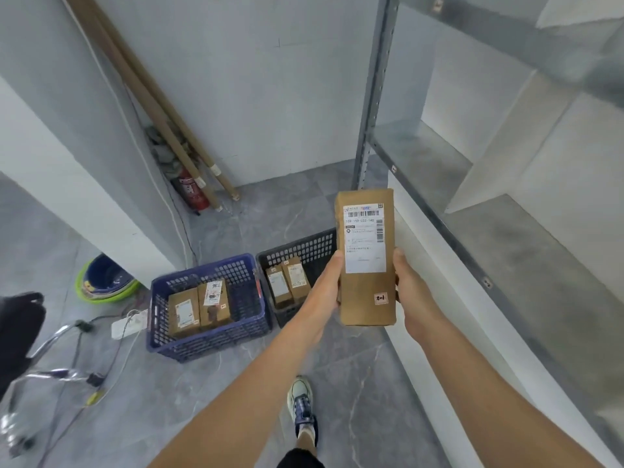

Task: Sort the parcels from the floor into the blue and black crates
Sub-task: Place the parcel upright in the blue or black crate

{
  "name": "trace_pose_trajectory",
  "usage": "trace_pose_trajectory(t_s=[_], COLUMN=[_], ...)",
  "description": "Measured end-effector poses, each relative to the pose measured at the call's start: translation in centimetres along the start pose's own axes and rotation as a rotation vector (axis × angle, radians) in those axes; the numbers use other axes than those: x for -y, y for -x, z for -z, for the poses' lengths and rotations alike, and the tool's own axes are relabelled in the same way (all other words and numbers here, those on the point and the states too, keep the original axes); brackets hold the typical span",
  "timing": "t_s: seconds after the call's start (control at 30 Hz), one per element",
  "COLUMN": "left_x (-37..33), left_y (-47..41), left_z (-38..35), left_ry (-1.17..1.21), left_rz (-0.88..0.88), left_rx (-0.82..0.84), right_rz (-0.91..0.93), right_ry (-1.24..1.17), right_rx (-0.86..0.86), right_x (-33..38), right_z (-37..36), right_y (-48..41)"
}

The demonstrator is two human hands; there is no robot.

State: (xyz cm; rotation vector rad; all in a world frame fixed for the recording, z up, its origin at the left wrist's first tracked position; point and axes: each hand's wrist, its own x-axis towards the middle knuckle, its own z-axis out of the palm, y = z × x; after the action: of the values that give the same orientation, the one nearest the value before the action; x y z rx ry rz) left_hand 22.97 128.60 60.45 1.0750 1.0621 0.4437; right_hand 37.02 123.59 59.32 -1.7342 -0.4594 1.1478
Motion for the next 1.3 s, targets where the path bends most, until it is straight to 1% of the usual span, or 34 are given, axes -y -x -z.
trace_pose_trajectory(t_s=[0.1, 0.23, 0.43, 0.6, 0.7, 0.83, 0.93, 1.07, 1.17, 1.3], left_x=[-0.9, -1.7, -2.9, -3.4, -3.3, -2.4, -0.5, 3.2, 6.3, 11.8], left_y=[-5.6, -12.0, -20.0, -26.7, -31.0, -36.6, -41.0, -46.5, -50.0, -55.1], left_z=[2.7, 5.8, 8.3, 9.2, 9.3, 9.4, 9.6, 10.3, 11.2, 12.7], left_ry=[0.009, 0.007, 0.037, 0.069, 0.116, 0.115, 0.132, 0.127, 0.169, 0.218], left_rz=[0.049, 0.127, 0.225, 0.283, 0.344, 0.402, 0.45, 0.538, 0.578, 0.606], left_rx=[-0.017, -0.042, -0.101, -0.111, -0.162, -0.211, -0.214, -0.252, -0.25, -0.242], right_rz=[-0.023, -0.115, -0.187, -0.279, -0.347, -0.435, -0.478, -0.524, -0.532, -0.567], right_ry=[0.038, 0.074, 0.116, 0.138, 0.164, 0.202, 0.21, 0.251, 0.33, 0.36], right_rx=[0.012, 0.046, 0.106, 0.151, 0.161, 0.204, 0.25, 0.264, 0.266, 0.262], right_x=[1.5, 3.2, 4.9, 4.5, 3.4, 1.4, 0.3, -1.9, -5.1, -10.5], right_z=[-2.7, -5.8, -8.7, -9.9, -10.3, -10.9, -11.5, -12.9, -14.0, -15.6], right_y=[-5.4, -11.8, -20.1, -28.4, -33.5, -40.0, -44.3, -49.4, -53.2, -58.4])
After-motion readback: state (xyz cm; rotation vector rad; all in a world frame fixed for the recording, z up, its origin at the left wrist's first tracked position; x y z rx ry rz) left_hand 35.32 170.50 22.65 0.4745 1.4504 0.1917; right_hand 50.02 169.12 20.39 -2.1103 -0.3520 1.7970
